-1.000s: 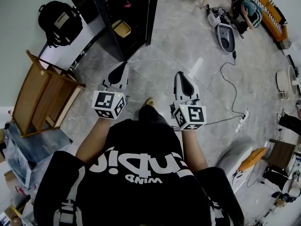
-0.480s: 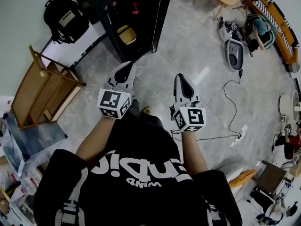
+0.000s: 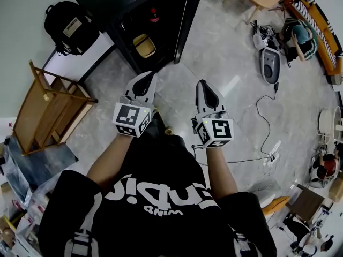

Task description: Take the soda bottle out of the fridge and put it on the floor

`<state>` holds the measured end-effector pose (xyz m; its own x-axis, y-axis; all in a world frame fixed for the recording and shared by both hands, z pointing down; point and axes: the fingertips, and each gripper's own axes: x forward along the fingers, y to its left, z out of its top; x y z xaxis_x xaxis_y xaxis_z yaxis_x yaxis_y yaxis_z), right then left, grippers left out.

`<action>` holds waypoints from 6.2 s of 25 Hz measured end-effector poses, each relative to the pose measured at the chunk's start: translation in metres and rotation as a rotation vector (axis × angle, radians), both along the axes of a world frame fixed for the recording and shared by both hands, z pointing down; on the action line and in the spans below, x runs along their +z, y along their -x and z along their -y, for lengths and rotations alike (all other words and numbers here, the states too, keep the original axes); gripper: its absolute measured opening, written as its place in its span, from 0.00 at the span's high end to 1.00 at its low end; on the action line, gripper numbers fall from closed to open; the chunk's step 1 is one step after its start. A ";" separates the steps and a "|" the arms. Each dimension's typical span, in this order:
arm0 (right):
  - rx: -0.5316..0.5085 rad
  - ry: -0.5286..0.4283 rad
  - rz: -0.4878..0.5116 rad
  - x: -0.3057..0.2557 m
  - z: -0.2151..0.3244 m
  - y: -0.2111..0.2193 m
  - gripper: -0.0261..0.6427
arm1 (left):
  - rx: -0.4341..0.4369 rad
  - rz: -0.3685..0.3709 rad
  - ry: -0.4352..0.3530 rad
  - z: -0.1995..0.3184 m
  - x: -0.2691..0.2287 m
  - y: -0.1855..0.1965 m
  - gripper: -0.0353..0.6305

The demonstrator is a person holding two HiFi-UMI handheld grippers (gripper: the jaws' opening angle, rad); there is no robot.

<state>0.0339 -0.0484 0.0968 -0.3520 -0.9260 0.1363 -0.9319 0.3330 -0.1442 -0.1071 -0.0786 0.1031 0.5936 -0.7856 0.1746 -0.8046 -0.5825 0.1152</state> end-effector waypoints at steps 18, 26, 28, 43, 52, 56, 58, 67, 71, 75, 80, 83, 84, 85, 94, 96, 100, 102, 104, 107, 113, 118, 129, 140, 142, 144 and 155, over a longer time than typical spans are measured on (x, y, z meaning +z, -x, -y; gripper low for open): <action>-0.035 -0.077 0.018 0.097 0.107 -0.001 0.93 | -0.029 -0.050 -0.025 0.091 0.088 -0.007 0.94; -0.058 -0.100 0.050 0.170 0.152 0.010 0.93 | -0.038 -0.032 -0.076 0.133 0.144 -0.009 0.94; -0.069 -0.112 0.057 0.181 0.163 0.014 0.93 | -0.042 -0.026 -0.086 0.142 0.155 -0.009 0.94; -0.208 -0.107 0.081 0.211 0.210 0.042 0.79 | -0.046 -0.005 -0.064 0.164 0.192 -0.008 0.94; -0.256 -0.059 0.037 0.230 0.230 0.061 0.46 | -0.043 -0.003 -0.038 0.165 0.203 -0.003 0.94; -0.294 -0.045 0.026 0.237 0.255 0.081 0.46 | -0.044 0.002 -0.030 0.168 0.208 0.003 0.94; -0.328 -0.042 0.009 0.241 0.269 0.096 0.46 | -0.052 0.004 -0.027 0.169 0.210 0.007 0.94; -0.389 -0.029 -0.051 0.259 0.350 0.155 0.46 | -0.066 0.010 -0.018 0.179 0.221 0.021 0.94; -0.378 -0.019 -0.058 0.268 0.387 0.171 0.45 | -0.073 0.019 -0.001 0.179 0.230 0.030 0.94; -0.341 -0.006 -0.052 0.274 0.418 0.177 0.45 | -0.069 0.037 0.014 0.177 0.239 0.035 0.94; -0.306 -0.005 -0.062 0.281 0.444 0.176 0.45 | -0.067 0.043 0.034 0.180 0.253 0.043 0.94; -0.309 0.004 -0.091 0.290 0.451 0.181 0.45 | -0.062 0.043 0.042 0.182 0.259 0.043 0.94; -0.301 0.007 -0.087 0.292 0.453 0.181 0.45 | -0.060 0.044 0.044 0.183 0.260 0.043 0.94; -0.294 0.005 -0.079 0.293 0.455 0.183 0.45 | -0.058 0.046 0.045 0.184 0.262 0.043 0.94; -0.248 0.010 -0.139 0.306 0.474 0.191 0.48 | -0.044 0.061 0.061 0.191 0.276 0.044 0.94; -0.247 0.006 -0.141 0.306 0.474 0.192 0.49 | -0.046 0.059 0.064 0.191 0.282 0.045 0.94; -0.248 0.000 -0.140 0.305 0.468 0.191 0.49 | -0.046 0.048 0.034 0.189 0.293 0.042 0.94; -0.255 -0.012 -0.146 0.305 0.460 0.187 0.49 | -0.053 0.040 0.018 0.187 0.302 0.042 0.94; -0.274 -0.032 -0.165 0.303 0.451 0.183 0.49 | -0.070 0.028 0.008 0.183 0.310 0.042 0.94; -0.296 -0.049 -0.178 0.299 0.430 0.179 0.49 | -0.076 0.019 -0.011 0.171 0.318 0.040 0.94; -0.322 -0.067 -0.133 0.294 0.383 0.172 0.49 | -0.073 -0.001 -0.032 0.144 0.338 0.033 0.94; -0.334 -0.114 -0.168 0.293 0.349 0.158 0.49 | -0.042 -0.011 -0.073 0.121 0.360 0.020 0.94; -0.300 -0.182 -0.180 0.345 0.279 0.107 0.49 | 0.052 0.008 -0.133 0.069 0.440 -0.010 0.94; -0.239 -0.163 -0.189 0.411 0.224 0.061 0.49 | 0.138 -0.003 -0.146 0.029 0.482 -0.036 0.94; -0.224 -0.157 -0.185 0.419 0.216 0.049 0.49 | 0.152 -0.010 -0.144 0.025 0.486 -0.043 0.94; -0.203 -0.150 -0.183 0.427 0.210 0.036 0.49 | 0.171 -0.008 -0.146 0.022 0.490 -0.050 0.94; -0.086 -0.113 -0.169 0.490 0.176 -0.023 0.49 | 0.273 -0.003 -0.144 0.013 0.526 -0.079 0.94</action>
<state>0.0571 -0.2244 0.5868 -0.4111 -0.9064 0.0973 -0.9071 0.4173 0.0549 -0.0276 -0.0919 0.6289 0.7866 -0.6134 0.0709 -0.6158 -0.7877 0.0174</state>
